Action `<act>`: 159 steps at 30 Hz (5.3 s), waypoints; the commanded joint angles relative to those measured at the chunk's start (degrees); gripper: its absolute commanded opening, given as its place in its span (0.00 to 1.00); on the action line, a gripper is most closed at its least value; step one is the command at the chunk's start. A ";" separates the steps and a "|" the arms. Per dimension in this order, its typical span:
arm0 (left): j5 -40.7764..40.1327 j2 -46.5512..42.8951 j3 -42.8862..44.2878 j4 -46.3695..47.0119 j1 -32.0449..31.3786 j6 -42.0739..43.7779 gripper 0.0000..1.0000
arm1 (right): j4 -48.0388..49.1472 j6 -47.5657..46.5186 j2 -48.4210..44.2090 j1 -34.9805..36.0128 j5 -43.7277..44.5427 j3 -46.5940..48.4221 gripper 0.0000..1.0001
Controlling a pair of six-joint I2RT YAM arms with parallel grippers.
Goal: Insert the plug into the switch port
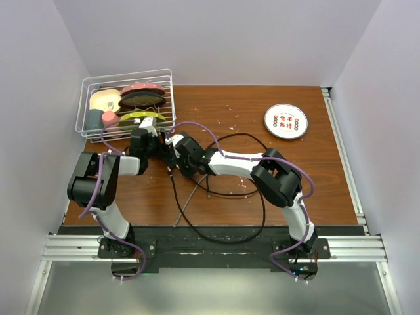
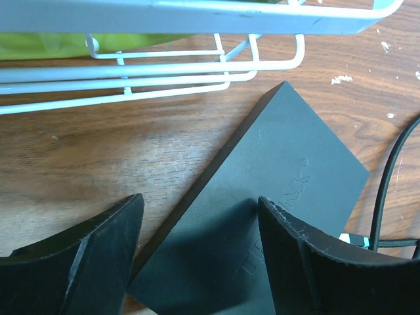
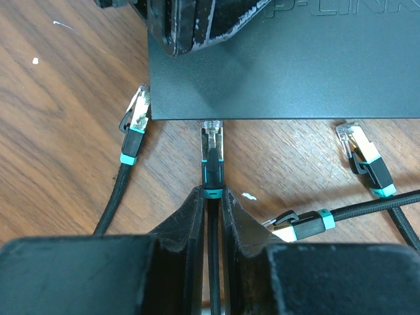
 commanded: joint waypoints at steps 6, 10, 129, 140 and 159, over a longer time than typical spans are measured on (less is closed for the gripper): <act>5.16 1.48 2.83 -3.30 -0.43 1.36 0.68 | 0.68 1.56 0.26 0.61 1.04 4.63 0.00; 6.04 2.19 3.36 -4.18 -0.78 1.54 0.65 | 0.50 1.66 0.00 0.52 1.66 5.25 0.00; -10.06 -33.23 16.98 -40.83 -3.94 0.57 0.79 | 7.54 3.85 -17.76 -1.41 -0.10 -7.67 0.99; -6.71 -38.42 12.42 -38.81 -3.94 -1.63 0.80 | 5.86 6.31 -11.80 5.17 4.72 -5.74 0.90; -8.82 -43.60 10.66 -38.72 -3.94 -1.45 0.82 | 6.23 7.99 2.01 7.73 8.42 -0.46 0.31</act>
